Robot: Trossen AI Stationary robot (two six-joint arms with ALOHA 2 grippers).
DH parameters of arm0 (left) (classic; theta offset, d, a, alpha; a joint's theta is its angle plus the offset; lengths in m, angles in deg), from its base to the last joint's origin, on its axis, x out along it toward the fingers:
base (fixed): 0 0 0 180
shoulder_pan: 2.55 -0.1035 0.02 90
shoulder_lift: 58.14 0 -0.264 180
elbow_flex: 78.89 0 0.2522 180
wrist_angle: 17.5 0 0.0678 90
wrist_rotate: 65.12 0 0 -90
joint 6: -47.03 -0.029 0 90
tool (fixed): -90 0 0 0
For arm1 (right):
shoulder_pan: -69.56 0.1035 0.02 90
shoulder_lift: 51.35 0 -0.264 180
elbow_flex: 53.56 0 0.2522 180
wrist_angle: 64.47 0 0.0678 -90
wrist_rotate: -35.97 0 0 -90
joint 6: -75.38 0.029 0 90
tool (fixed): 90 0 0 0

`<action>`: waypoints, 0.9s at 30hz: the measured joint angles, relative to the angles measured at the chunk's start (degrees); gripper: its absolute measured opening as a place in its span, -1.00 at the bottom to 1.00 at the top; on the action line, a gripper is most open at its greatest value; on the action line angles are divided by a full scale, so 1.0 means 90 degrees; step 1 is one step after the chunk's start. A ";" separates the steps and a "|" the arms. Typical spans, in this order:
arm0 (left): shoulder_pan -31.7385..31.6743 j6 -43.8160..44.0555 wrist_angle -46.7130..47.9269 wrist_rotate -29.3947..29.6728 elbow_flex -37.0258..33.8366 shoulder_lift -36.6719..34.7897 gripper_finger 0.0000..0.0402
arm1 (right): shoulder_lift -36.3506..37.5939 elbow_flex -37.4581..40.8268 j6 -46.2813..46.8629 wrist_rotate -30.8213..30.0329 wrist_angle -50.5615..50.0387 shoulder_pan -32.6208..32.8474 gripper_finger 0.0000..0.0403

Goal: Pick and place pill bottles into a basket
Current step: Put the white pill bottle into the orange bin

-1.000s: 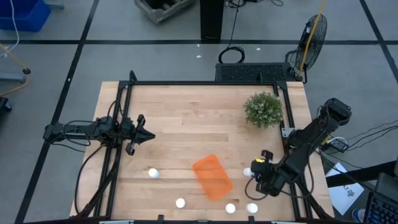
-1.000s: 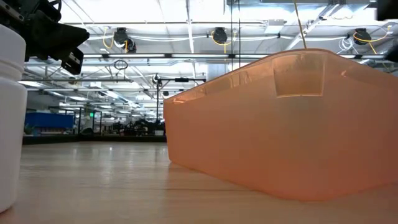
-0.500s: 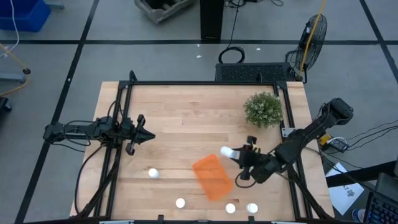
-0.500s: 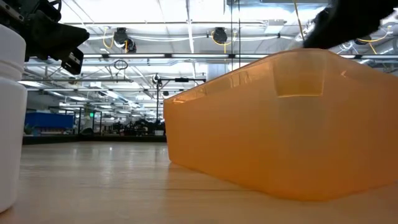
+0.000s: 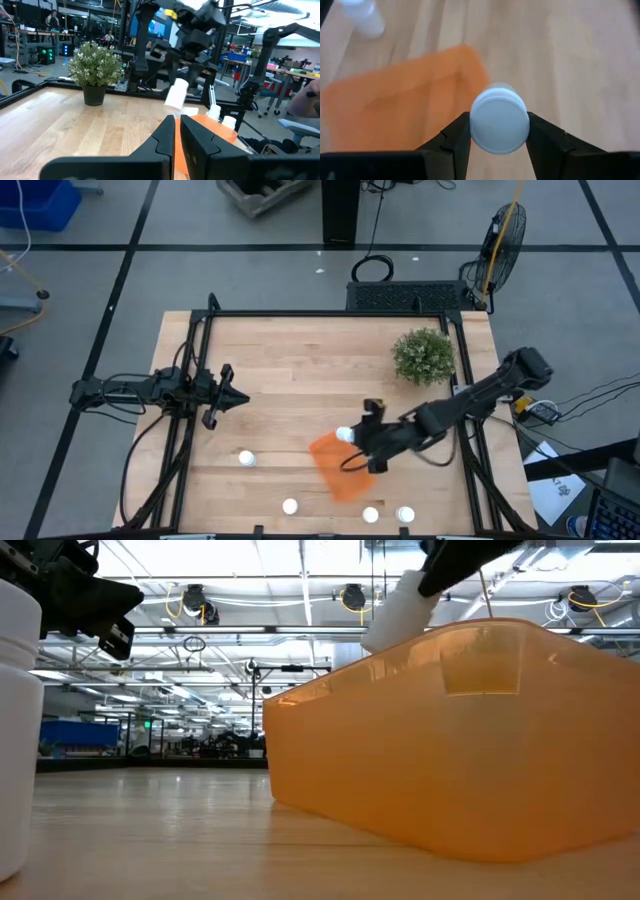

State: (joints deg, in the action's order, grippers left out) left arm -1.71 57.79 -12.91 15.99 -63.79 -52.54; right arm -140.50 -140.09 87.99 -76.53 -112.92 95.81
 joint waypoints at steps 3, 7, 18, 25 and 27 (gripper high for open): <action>0.0001 0.0000 -0.0002 -0.0004 0.0000 0.0001 -0.84 | -0.0675 -0.0833 -0.0021 0.0574 -0.0895 -0.0182 -0.28; 0.0000 0.0000 -0.0006 -0.0002 0.0000 0.0002 -0.84 | -0.1209 -0.1236 -0.0295 0.1464 -0.1023 -0.0338 -0.28; 0.0000 0.0000 -0.0002 -0.0002 0.0000 0.0002 -0.84 | -0.1700 -0.1251 -0.0595 0.2549 -0.0571 -0.0642 -0.28; 0.0001 0.0000 0.0001 -0.0003 0.0000 0.0000 -0.84 | -0.2037 -0.1249 -0.0593 0.2852 -0.0485 -0.0845 -0.26; 0.0001 0.0000 0.0000 -0.0002 0.0000 0.0002 -0.84 | -0.2156 -0.1249 -0.0586 0.2861 -0.0435 -0.0902 -0.26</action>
State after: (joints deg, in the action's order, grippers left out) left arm -1.69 57.79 -12.91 15.97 -63.79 -52.51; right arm -159.90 -151.33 82.71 -50.78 -116.83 87.69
